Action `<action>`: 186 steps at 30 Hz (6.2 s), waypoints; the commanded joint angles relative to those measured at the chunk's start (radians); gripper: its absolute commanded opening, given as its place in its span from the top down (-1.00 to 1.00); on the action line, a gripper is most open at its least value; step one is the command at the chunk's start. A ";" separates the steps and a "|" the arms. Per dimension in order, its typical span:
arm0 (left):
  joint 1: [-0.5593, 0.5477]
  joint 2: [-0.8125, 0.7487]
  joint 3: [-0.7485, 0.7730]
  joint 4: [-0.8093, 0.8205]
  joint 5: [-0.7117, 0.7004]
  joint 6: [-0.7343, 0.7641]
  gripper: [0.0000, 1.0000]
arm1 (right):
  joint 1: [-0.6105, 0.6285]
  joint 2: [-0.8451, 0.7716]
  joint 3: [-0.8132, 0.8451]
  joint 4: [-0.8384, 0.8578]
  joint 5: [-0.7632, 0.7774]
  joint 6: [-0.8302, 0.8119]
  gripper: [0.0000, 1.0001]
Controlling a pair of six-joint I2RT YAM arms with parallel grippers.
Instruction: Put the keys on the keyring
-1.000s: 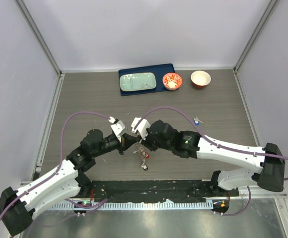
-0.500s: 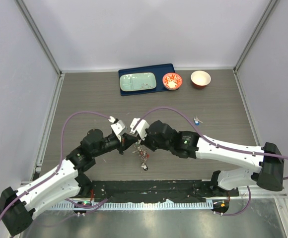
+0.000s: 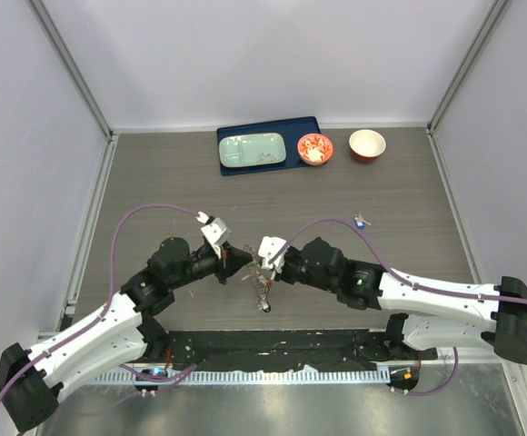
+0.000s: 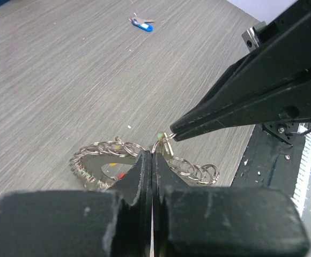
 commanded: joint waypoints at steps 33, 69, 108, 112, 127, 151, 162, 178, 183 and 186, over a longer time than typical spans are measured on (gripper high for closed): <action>0.032 0.011 0.081 -0.084 -0.036 -0.021 1.00 | -0.004 -0.154 0.014 0.028 0.051 0.058 0.17; 0.029 0.065 0.145 -0.127 0.014 -0.006 1.00 | -0.005 0.257 0.352 -0.253 0.037 0.070 0.37; 0.036 -0.016 0.015 0.005 -0.059 -0.182 1.00 | -0.073 -0.075 -0.315 0.813 -0.174 0.053 0.99; 0.035 -0.013 0.021 0.024 -0.041 -0.182 1.00 | -0.073 -0.041 -0.297 0.791 -0.181 0.082 0.99; 0.035 -0.001 0.064 -0.038 0.007 -0.067 1.00 | -0.201 0.030 0.218 -0.211 -0.274 0.309 0.14; 0.036 0.056 0.101 -0.031 0.057 -0.040 1.00 | -0.303 0.246 0.289 -0.244 -0.558 0.409 0.20; 0.036 0.059 0.096 -0.021 0.060 -0.038 1.00 | -0.307 0.269 0.271 -0.190 -0.570 0.417 0.32; 0.036 -0.064 -0.022 0.062 -0.056 -0.090 1.00 | -0.312 0.114 0.117 0.011 -0.517 0.426 0.98; 0.036 -0.099 -0.074 0.111 -0.078 -0.129 1.00 | -0.315 0.045 0.038 0.153 -0.486 0.434 0.98; 0.036 -0.090 -0.086 0.123 -0.069 -0.147 1.00 | -0.315 0.025 0.013 0.197 -0.490 0.432 0.99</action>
